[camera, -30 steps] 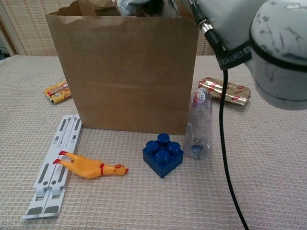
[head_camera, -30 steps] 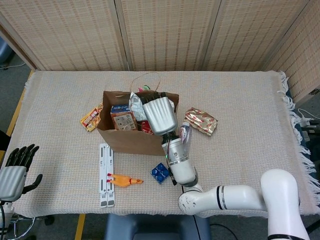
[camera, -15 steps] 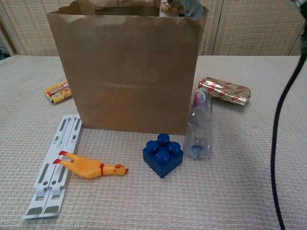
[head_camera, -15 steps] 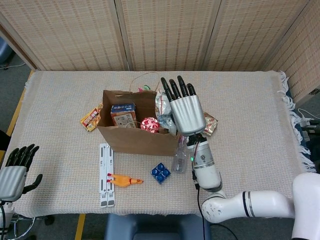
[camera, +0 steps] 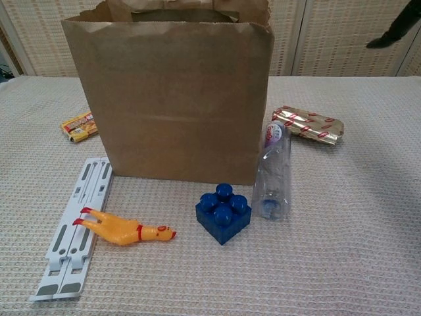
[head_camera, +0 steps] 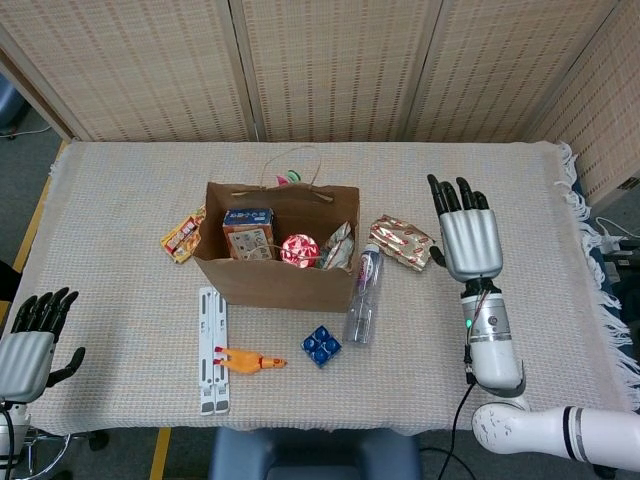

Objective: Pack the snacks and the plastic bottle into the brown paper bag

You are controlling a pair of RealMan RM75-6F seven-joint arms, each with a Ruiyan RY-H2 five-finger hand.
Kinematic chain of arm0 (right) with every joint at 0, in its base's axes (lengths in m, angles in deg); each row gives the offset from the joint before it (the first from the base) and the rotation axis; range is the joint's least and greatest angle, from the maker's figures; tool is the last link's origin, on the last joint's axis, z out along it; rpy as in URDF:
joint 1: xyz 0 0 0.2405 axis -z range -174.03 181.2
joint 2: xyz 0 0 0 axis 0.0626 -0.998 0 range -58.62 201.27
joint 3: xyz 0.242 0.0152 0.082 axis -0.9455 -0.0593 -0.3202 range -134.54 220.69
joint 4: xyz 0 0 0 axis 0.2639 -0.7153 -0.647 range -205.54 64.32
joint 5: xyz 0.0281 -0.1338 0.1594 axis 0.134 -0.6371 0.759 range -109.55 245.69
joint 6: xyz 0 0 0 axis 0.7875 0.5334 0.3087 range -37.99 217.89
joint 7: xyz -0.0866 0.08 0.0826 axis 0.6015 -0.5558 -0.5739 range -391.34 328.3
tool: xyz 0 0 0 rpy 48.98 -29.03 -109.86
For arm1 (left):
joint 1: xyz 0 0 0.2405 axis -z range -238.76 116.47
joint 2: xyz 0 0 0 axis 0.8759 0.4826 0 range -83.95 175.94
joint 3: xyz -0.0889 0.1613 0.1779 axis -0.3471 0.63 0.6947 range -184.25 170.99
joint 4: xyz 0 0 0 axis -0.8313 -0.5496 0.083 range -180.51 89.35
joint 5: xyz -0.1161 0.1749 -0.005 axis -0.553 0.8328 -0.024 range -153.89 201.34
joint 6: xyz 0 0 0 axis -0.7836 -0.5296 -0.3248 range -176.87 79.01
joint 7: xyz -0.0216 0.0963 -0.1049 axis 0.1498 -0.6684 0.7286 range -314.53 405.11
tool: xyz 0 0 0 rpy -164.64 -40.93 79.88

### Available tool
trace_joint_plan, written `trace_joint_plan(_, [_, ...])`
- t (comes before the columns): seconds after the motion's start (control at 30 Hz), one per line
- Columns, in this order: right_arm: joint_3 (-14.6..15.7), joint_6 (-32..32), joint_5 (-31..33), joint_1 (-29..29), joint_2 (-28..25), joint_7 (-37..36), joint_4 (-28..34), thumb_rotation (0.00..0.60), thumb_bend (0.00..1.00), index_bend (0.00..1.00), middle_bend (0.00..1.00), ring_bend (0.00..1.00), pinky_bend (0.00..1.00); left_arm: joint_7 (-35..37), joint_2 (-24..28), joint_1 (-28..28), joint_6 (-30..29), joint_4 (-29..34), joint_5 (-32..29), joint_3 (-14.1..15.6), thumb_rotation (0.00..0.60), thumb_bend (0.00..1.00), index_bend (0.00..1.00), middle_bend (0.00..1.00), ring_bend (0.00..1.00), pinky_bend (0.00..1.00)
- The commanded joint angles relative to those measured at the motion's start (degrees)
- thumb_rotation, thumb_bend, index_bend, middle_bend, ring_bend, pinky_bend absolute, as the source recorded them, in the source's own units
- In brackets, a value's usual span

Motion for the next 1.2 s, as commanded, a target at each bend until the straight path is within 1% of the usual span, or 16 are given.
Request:
trace_joint_plan(0.03, [1.9, -3.1, 3.6, 1.2, 2.1, -1.2, -4.7, 0.600, 0.07, 0.00, 0.15, 0.07, 0.21, 0.0, 0.0, 0.0, 0.0, 0.0, 0.0, 0.0, 0.600, 0.35, 0.02, 0.00, 0.00, 0.00])
trace_joint_plan(0.17, [2.0, -5.8, 5.6, 0.3, 7.7, -2.5, -12.4, 0.600, 0.07, 0.00, 0.14, 0.07, 0.20, -0.1, -0.1, 0.0, 0.0, 0.0, 0.0, 0.0, 0.600, 0.35, 0.02, 0.00, 0.00, 0.00])
trace_joint_plan(0.3, [0.6, -8.4, 8.1, -1.1, 14.3, -4.4, -19.8, 0.600, 0.07, 0.00, 0.14, 0.07, 0.19, 0.2, 0.0, 0.0, 0.1, -0.1, 0.0, 0.0, 0.600, 0.35, 0.02, 0.00, 0.00, 0.00])
trace_joint_plan(0.43, [-0.4, -10.8, 9.4, -3.5, 20.4, -3.9, -27.8, 0.600, 0.07, 0.00, 0.14, 0.07, 0.18, 0.6, 0.0, 0.1, 0.3, -0.2, 0.0, 0.0, 0.600, 0.35, 0.02, 0.00, 0.00, 0.00])
trace_joint_plan(0.53, [-1.5, -13.5, 11.4, -5.2, 24.0, -3.2, -33.7, 0.600, 0.07, 0.00, 0.14, 0.07, 0.17, 0.9, 0.1, 0.2, 0.4, -0.3, 0.0, 0.0, 0.600, 0.35, 0.02, 0.00, 0.00, 0.00])
trace_joint_plan(0.7, [-4.0, -18.7, 14.6, -8.0, 28.9, -3.0, -43.9, 0.600, 0.07, 0.00, 0.14, 0.07, 0.16, 1.1, 0.1, 0.3, 0.5, -0.3, -0.1, -0.1, 0.600, 0.35, 0.03, 0.00, 0.00, 0.00])
trace_joint_plan(0.83, [-5.0, -22.5, 16.4, -9.7, 31.9, -2.4, -50.7, 0.600, 0.07, 0.00, 0.14, 0.07, 0.16, 1.3, 0.1, 0.3, 0.6, -0.3, -0.3, -0.2, 0.600, 0.35, 0.03, 0.00, 0.00, 0.00])
trace_joint_plan(1.03, [-6.4, -25.5, 17.5, -11.0, 34.2, -2.9, -55.4, 0.600, 0.07, 0.00, 0.14, 0.07, 0.16, 1.3, 0.1, 0.4, 0.7, -0.3, -0.3, -0.2, 0.600, 0.35, 0.03, 0.00, 0.00, 0.00])
trace_joint_plan(1.2, [-7.8, -30.1, 18.8, -13.8, 38.7, -2.6, -64.0, 0.600, 0.07, 0.00, 0.14, 0.07, 0.16, 1.5, 0.1, 0.4, 0.8, -0.4, -0.4, -0.2, 0.600, 0.35, 0.03, 0.00, 0.00, 0.00])
